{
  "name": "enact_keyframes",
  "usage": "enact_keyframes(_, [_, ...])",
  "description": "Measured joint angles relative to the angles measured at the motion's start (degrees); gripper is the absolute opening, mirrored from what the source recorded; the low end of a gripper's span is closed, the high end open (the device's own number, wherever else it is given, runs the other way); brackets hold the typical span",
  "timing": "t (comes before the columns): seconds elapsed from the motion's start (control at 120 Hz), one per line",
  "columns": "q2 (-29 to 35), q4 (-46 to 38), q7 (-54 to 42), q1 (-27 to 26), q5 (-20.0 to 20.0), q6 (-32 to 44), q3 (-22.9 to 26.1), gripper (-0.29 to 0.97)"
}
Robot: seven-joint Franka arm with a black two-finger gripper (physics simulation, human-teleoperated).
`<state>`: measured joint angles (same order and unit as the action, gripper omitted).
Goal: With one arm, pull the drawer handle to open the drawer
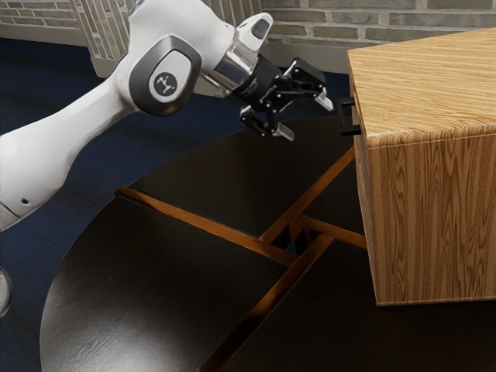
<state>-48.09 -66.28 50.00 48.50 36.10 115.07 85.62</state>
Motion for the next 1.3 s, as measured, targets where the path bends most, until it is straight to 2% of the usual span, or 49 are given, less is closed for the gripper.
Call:
enact_keyframes(0.233, [-1.40,1.77,-0.75,-2.18,0.00,0.71,-0.39,0.67])
enact_keyframes(0.342, [-1.51,2.22,-1.10,-3.81,-0.24,1.15,-3.03,0.67])
enact_keyframes(0.55, [-1.29,2.44,-1.59,-4.47,-0.66,1.47,-3.63,0.67])
enact_keyframes(1.3, [1.82,-1.42,-1.05,-2.41,-3.38,1.38,-4.91,0.67])
